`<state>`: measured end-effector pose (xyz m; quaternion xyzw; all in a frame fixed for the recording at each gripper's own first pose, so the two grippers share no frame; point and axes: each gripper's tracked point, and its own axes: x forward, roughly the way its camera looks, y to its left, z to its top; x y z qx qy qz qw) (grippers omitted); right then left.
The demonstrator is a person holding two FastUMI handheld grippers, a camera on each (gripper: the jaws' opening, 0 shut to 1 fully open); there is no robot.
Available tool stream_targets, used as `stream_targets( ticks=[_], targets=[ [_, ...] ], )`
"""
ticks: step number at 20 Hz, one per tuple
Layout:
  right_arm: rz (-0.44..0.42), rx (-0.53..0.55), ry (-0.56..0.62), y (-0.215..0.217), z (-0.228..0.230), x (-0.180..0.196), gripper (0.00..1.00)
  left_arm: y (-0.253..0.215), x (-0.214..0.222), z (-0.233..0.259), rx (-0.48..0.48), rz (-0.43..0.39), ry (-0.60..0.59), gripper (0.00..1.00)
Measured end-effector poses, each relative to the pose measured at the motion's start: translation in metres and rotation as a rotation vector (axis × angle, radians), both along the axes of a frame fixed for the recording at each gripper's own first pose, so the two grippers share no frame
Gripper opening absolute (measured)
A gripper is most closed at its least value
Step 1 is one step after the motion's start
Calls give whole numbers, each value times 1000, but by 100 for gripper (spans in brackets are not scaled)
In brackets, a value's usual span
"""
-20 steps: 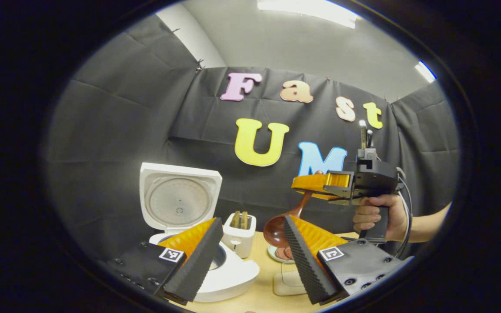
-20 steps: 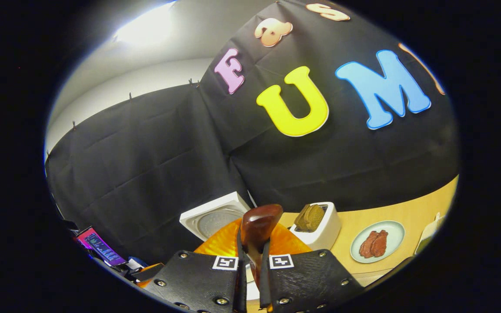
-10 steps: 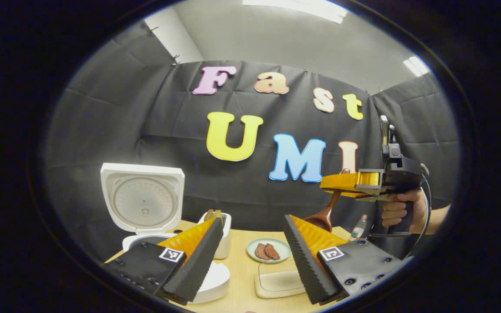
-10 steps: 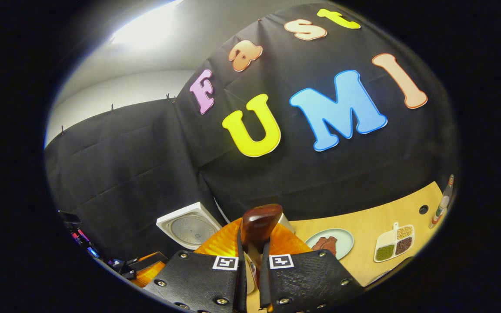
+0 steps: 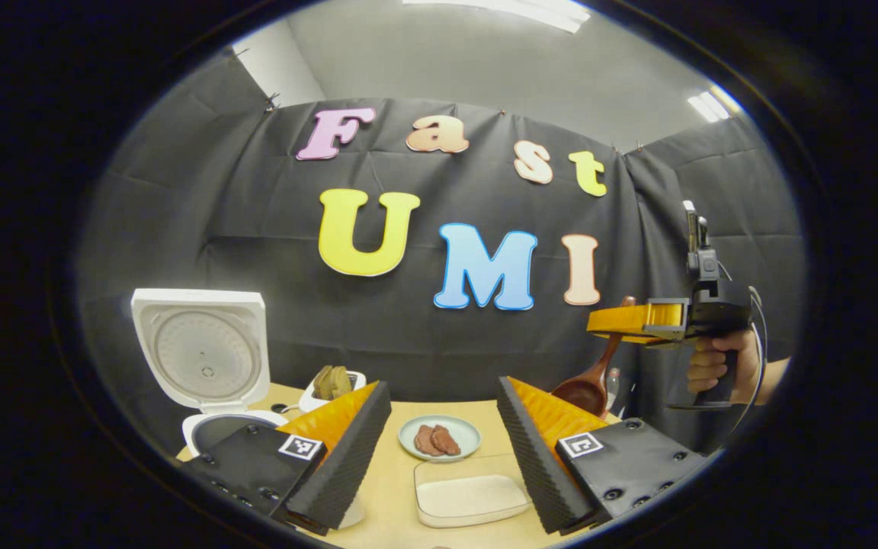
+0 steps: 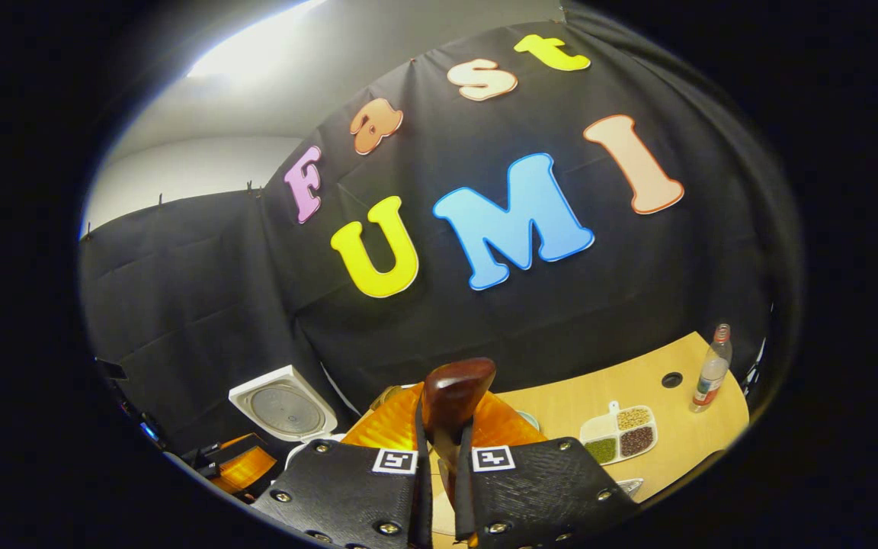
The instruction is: Close the left gripper, press the button to open the rice cooker; take a wooden spoon from the chopstick holder with the right hand, scoop a spoonful of rice and pour it into the rice cooker, then put the wooden spoon back into the chopstick holder.
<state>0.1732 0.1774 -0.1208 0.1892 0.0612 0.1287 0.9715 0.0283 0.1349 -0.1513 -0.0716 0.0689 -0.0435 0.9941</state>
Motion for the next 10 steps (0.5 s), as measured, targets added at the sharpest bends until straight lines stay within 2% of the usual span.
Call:
stream_targets(
  ticks=[10],
  targets=[
    [-263,38,130,-103,-71,-15,12,-18,0,0,8,-24,9,96]
  ],
)
